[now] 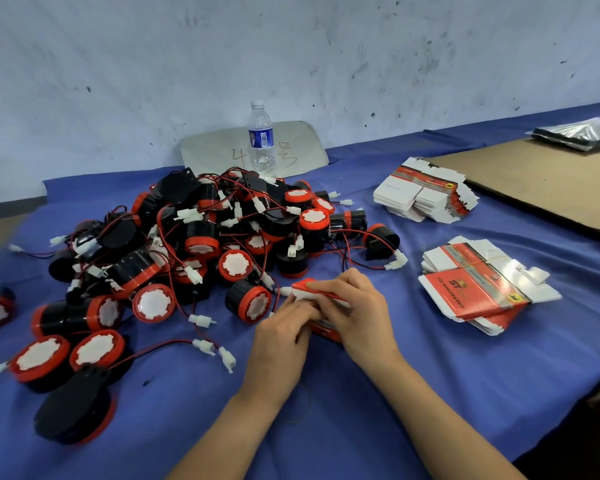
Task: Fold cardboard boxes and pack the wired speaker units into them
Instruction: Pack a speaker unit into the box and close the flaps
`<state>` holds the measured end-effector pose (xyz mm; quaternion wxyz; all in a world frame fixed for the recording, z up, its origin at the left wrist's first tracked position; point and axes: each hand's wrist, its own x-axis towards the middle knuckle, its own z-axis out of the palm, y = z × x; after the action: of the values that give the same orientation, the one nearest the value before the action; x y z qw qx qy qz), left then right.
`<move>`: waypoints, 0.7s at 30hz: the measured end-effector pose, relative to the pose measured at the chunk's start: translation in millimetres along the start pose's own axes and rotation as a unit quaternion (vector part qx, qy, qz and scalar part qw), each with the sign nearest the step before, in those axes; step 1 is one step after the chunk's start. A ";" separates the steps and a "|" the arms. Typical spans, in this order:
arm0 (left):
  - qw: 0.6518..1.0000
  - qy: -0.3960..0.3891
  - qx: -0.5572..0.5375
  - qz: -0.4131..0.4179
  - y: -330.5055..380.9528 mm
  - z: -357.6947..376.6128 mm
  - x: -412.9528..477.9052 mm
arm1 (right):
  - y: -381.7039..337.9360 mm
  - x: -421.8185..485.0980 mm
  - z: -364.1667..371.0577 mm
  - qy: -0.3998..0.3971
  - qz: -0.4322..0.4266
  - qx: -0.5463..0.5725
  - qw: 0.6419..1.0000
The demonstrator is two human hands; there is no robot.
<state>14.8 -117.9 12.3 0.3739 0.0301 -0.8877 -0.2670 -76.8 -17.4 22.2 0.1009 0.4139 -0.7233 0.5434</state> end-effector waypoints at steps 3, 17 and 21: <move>1.000 0.023 0.010 -0.002 3.0 3.0 -0.7 | 4.6 0.8 -3.9 -0.005 0.038 0.030 0.999; 0.971 0.096 -0.127 -0.176 -7.1 -2.6 1.8 | 4.3 -2.8 -3.3 -0.033 0.056 0.046 0.997; 0.980 0.099 -0.085 -0.148 -8.2 -3.2 2.7 | 6.9 -2.7 -3.1 -0.039 0.038 0.022 0.998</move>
<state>13.8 -127.0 11.9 0.4176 0.1555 -0.8060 -0.3896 -81.0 -12.9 16.9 0.0423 0.4090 -0.7298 0.5462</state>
